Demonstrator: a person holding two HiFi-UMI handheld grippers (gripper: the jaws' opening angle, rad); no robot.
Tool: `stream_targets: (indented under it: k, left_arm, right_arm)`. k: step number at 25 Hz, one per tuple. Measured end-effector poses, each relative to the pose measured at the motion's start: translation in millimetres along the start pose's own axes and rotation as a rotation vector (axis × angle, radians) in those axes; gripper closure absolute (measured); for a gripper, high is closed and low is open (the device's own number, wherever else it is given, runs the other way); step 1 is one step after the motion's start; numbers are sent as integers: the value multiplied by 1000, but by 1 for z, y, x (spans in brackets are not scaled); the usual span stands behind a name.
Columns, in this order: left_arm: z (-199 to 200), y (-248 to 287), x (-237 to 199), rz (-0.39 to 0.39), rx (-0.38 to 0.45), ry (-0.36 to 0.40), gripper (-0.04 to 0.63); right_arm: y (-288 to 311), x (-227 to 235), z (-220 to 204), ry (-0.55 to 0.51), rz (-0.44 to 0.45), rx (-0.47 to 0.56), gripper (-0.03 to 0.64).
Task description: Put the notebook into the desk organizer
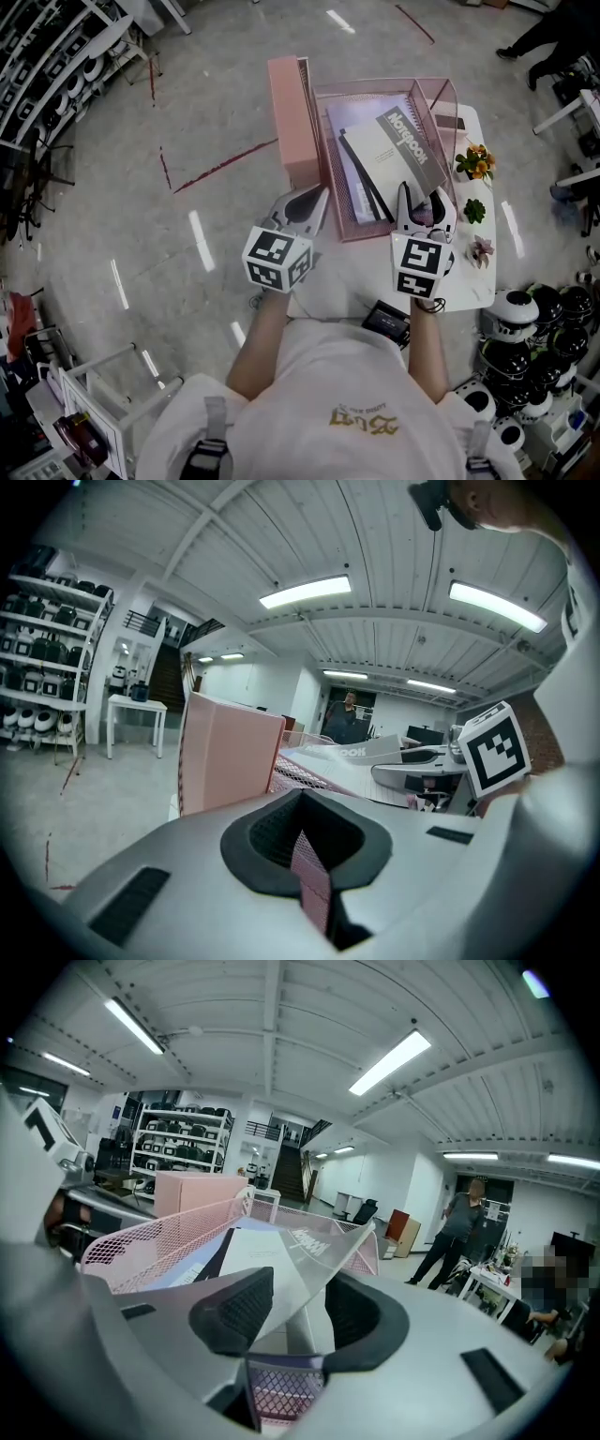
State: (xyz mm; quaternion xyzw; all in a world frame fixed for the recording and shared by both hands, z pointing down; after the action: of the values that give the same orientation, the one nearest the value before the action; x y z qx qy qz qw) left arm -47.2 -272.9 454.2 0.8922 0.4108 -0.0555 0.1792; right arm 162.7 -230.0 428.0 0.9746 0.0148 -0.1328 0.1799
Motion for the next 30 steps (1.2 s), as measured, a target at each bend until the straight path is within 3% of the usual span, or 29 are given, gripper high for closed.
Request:
stream_targets:
  k: [18, 23, 30]
  left_arm:
    - [4, 1, 7, -9, 6, 2, 580]
    - [4, -1, 8, -10, 7, 1, 580]
    - [6, -4, 10, -12, 24, -3, 580]
  right_arm:
    - [1, 3, 0, -144, -99, -36, 313]
    - [3, 4, 1, -169, -96, -45, 219]
    - [0, 1, -1, -132, -64, -52, 215]
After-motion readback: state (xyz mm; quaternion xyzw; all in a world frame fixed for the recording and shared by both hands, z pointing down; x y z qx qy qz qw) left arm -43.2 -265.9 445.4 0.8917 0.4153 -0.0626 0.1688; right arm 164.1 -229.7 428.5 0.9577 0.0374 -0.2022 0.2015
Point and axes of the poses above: the fingertips, and each gripper's own axes: y forward along the fingers, x to its right, z out of its top, the point moved 8 cm from there along -y, backward along the fingers, and after that the axes turned 1 degree about -z, right-handed, at the moved point
